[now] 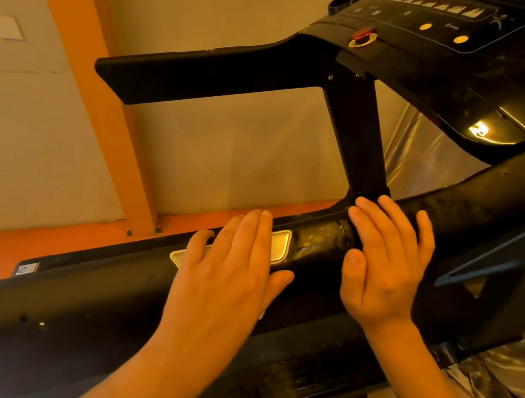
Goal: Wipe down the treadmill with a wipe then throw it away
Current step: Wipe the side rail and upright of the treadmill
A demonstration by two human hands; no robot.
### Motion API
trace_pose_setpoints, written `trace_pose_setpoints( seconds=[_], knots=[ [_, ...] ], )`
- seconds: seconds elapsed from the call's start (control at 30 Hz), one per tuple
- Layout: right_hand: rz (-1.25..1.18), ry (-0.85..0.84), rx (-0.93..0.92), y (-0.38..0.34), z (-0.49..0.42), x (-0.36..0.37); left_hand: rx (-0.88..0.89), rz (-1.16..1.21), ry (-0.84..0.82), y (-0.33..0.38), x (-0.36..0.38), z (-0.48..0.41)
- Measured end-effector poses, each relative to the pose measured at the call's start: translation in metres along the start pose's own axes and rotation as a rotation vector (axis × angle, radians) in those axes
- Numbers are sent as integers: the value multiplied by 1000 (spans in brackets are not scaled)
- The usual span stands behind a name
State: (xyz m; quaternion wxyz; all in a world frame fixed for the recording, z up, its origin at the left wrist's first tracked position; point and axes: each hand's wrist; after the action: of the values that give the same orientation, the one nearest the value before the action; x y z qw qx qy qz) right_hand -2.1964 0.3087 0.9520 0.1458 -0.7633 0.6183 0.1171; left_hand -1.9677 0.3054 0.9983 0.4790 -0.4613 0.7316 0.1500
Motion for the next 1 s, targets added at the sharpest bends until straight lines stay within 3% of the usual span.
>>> trace_pose_setpoints(
  seconds=[0.17,0.33,0.57,0.77,1.0],
  knots=[
    [-30,37,-46,-7,8,8,11,35,-15,-21,-2,21],
    [-29,88,-2,-10,11,12,-93,-6,-28,-20,-7,25],
    [-14,85,6,-11,10,10,-5,39,-60,-4,-10,-1],
    [-28,114,11,-12,10,12,-190,66,-47,-53,-14,43],
    [-35,114,14,-12,10,12,-142,60,-108,-4,-11,2]
  ],
)
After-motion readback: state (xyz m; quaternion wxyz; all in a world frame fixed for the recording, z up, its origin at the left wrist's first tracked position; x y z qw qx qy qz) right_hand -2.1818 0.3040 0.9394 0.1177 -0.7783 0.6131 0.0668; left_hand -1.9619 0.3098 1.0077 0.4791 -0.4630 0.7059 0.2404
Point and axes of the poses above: each hand's wrist, its own z-axis away from the middle knuckle, its own x-axis out of the palm, y = z × x, and after that the axes turned 1 degree about x, right-handed
